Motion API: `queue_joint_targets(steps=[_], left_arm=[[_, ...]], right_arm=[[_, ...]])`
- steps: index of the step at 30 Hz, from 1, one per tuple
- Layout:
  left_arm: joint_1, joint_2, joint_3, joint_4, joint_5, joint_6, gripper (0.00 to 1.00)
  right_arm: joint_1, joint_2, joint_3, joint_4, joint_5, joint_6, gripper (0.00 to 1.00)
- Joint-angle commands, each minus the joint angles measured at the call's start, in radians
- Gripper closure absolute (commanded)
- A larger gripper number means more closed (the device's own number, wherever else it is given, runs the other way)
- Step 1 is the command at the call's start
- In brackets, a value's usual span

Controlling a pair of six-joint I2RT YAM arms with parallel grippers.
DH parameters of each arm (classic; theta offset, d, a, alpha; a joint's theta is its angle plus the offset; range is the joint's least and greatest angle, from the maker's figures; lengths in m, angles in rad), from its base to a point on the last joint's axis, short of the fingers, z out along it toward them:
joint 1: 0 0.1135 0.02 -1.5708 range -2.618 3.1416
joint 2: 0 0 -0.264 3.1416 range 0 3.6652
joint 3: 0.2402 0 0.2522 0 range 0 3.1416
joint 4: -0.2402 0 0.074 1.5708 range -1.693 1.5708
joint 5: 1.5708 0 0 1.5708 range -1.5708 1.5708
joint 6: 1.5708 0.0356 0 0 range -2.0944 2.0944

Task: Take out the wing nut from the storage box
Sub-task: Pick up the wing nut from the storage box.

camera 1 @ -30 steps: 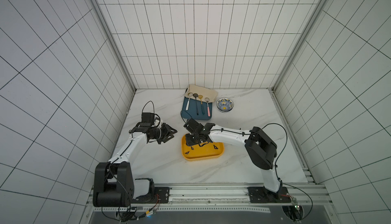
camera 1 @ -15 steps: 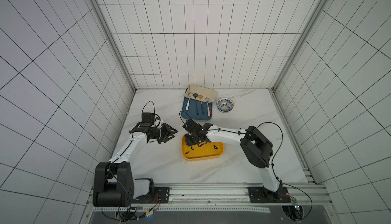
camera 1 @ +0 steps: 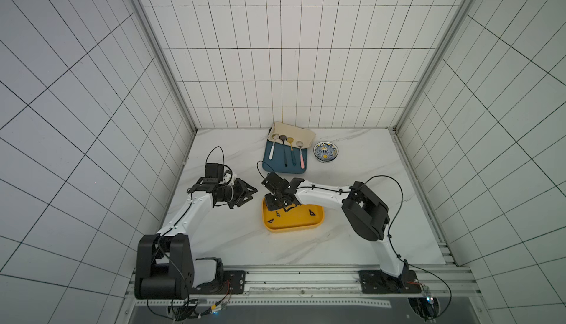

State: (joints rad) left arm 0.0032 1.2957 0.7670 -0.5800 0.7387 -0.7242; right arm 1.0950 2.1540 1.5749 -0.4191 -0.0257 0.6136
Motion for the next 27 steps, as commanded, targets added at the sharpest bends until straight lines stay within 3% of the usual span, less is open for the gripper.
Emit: queue_joint_targets(steps=[1, 13, 22, 27], left_arm=[[0.006, -0.003, -0.011, 0.025, 0.011, 0.020, 0.60], [0.005, -0.002, -0.018, 0.032, 0.011, 0.017, 0.60], [-0.004, -0.039, -0.006, 0.033, 0.016, 0.002, 0.60], [-0.115, -0.042, 0.061, 0.006, -0.018, 0.006, 0.60]], right_arm=[[0.002, 0.032, 0.038, -0.031, 0.032, -0.005, 0.73], [0.006, -0.006, 0.008, -0.032, 0.080, -0.002, 0.93], [0.006, -0.158, -0.057, -0.012, 0.105, 0.000, 0.97], [-0.005, -0.285, -0.125, -0.055, 0.177, -0.010, 0.98]])
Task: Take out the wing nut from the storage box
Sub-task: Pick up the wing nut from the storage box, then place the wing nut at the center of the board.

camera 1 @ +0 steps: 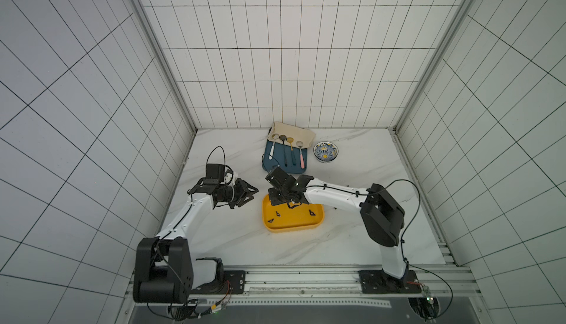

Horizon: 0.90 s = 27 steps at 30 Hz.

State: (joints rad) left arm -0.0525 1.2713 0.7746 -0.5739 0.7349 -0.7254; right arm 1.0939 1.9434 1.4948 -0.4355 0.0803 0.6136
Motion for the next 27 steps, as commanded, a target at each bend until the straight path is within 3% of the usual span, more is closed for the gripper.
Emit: queue_joint_targets(steps=[1, 6, 13, 20, 27], left_arm=[[-0.097, -0.015, 0.068, -0.002, -0.033, 0.002, 0.60], [-0.285, 0.014, 0.123, 0.069, -0.093, -0.054, 0.59], [-0.513, 0.181, 0.251, 0.157, -0.126, -0.099, 0.59], [-0.637, 0.317, 0.359, 0.216, -0.131, -0.117, 0.59], [-0.679, 0.414, 0.437, 0.247, -0.101, -0.123, 0.60]], right_arm=[[-0.015, -0.109, -0.074, -0.048, 0.086, -0.009, 0.98], [-0.129, -0.280, -0.279, -0.057, 0.143, 0.000, 0.98], [-0.361, -0.418, -0.512, -0.054, 0.195, -0.037, 0.98], [-0.617, -0.397, -0.563, -0.017, 0.184, -0.030, 0.99], [-0.764, -0.316, -0.548, 0.046, 0.160, -0.047, 0.99]])
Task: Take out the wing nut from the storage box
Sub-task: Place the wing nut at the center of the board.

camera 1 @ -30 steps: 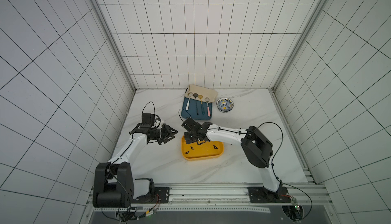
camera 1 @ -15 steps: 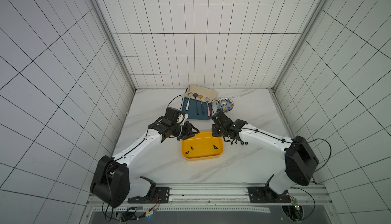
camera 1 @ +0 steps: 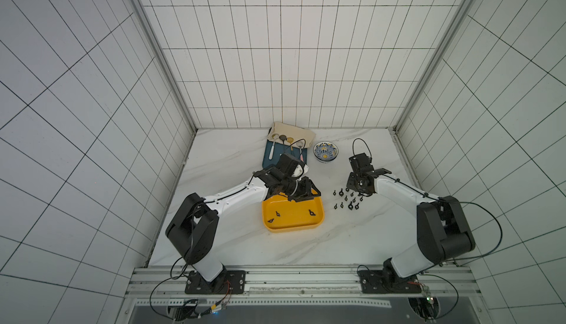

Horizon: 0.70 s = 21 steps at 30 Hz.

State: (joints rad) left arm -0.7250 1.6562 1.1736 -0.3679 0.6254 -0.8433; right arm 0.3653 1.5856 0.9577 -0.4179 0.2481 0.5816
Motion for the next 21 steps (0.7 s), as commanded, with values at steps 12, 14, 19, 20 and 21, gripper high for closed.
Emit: queue_joint_targets(steps=[12, 14, 19, 20, 21], left_arm=[[-0.014, 0.066, 0.048, 0.042, 0.032, 0.007, 0.59], [-0.014, 0.071, 0.051, 0.041, 0.034, 0.008, 0.60], [-0.015, 0.083, 0.054, 0.035, 0.036, 0.016, 0.60], [-0.014, 0.084, 0.054, 0.034, 0.038, 0.018, 0.60], [-0.014, 0.086, 0.054, 0.032, 0.037, 0.019, 0.60]], right_arm=[[-0.110, 0.161, 0.030, 0.075, -0.029, -0.037, 0.98], [-0.109, 0.189, 0.053, 0.069, -0.031, -0.039, 0.98], [-0.109, 0.226, 0.089, 0.072, -0.043, -0.044, 0.97], [-0.109, 0.231, 0.094, 0.068, -0.047, -0.045, 0.97], [-0.109, 0.232, 0.096, 0.069, -0.049, -0.045, 0.97]])
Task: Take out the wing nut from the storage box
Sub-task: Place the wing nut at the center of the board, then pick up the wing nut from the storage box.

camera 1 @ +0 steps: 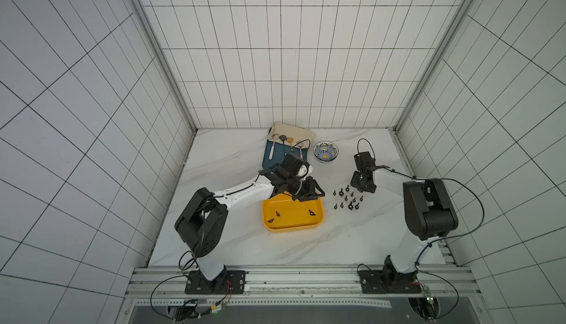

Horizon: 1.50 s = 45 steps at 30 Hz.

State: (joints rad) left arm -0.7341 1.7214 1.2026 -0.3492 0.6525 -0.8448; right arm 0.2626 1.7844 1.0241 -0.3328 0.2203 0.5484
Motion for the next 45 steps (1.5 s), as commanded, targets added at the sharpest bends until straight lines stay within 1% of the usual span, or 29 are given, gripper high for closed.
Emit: queue_joint_targets(steps=[1, 4, 9, 13, 32, 37, 45], left_arm=[[-0.004, 0.020, 0.024, 0.013, 0.010, 0.021, 0.59], [-0.004, 0.022, 0.022, 0.013, 0.010, 0.021, 0.60], [-0.004, 0.020, 0.023, 0.012, 0.012, 0.023, 0.60], [-0.004, 0.016, 0.019, 0.009, 0.013, 0.023, 0.60], [0.003, -0.031, -0.007, 0.001, -0.008, 0.024, 0.60], [0.033, -0.055, -0.017, -0.014, -0.008, 0.033, 0.60], [0.125, -0.120, -0.062, -0.037, 0.007, 0.047, 0.60]], right_arm=[[-0.006, 0.034, 0.028, -0.015, -0.025, -0.013, 0.97], [-0.005, 0.032, 0.025, -0.014, -0.036, -0.013, 0.94], [-0.004, 0.030, 0.028, -0.021, -0.057, -0.014, 0.87], [-0.005, 0.027, 0.030, -0.027, -0.069, -0.013, 0.84], [-0.002, -0.150, 0.042, -0.102, -0.045, -0.028, 0.79], [0.008, -0.195, 0.034, -0.116, -0.055, -0.030, 0.79], [0.057, -0.266, 0.016, -0.158, -0.038, -0.033, 0.79]])
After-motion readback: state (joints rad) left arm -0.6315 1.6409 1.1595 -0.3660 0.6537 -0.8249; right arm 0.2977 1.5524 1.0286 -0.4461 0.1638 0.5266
